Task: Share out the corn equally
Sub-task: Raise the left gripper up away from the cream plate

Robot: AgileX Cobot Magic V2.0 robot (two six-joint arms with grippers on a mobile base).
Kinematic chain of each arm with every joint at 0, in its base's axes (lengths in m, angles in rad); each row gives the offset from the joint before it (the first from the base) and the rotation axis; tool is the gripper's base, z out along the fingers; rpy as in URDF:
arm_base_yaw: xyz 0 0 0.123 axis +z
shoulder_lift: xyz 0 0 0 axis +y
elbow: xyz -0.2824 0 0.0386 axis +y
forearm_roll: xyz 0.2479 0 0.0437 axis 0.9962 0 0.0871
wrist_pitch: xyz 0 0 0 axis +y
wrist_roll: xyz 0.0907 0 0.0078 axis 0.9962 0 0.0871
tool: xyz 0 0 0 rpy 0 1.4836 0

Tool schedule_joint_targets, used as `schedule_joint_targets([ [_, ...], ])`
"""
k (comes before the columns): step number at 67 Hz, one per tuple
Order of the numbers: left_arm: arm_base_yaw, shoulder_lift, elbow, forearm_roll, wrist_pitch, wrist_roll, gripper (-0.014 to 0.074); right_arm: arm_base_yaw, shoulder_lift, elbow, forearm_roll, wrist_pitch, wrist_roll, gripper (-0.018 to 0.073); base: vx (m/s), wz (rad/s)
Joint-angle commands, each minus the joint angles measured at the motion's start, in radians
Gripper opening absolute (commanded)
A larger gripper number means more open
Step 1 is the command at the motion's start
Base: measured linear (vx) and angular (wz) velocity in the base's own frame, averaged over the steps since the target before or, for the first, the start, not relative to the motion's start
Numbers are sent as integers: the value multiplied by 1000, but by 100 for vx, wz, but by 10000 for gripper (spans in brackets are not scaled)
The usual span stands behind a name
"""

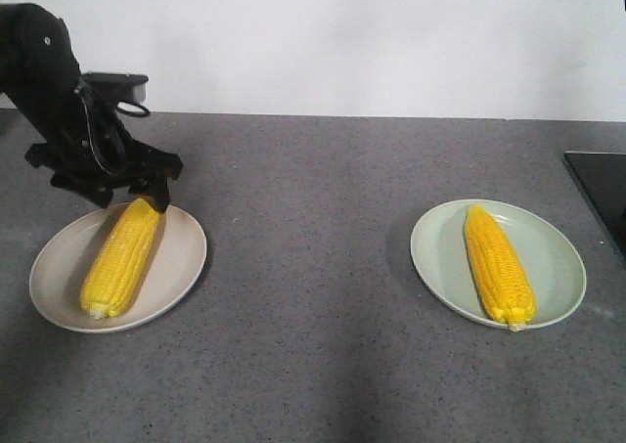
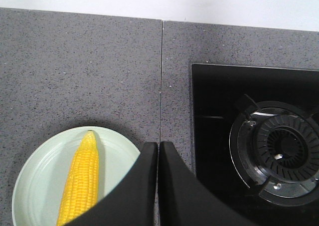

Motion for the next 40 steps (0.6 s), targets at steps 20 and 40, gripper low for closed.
schedule_joint_targets([
  [20,3,-192,-300,4,9,-7,311,-5,-33,-23,-6,6,-5,-9,0,0],
  [40,3,-207,-302,53,9,4,-7,-5,-33,-23,-6,6,-5,-9,0,0],
])
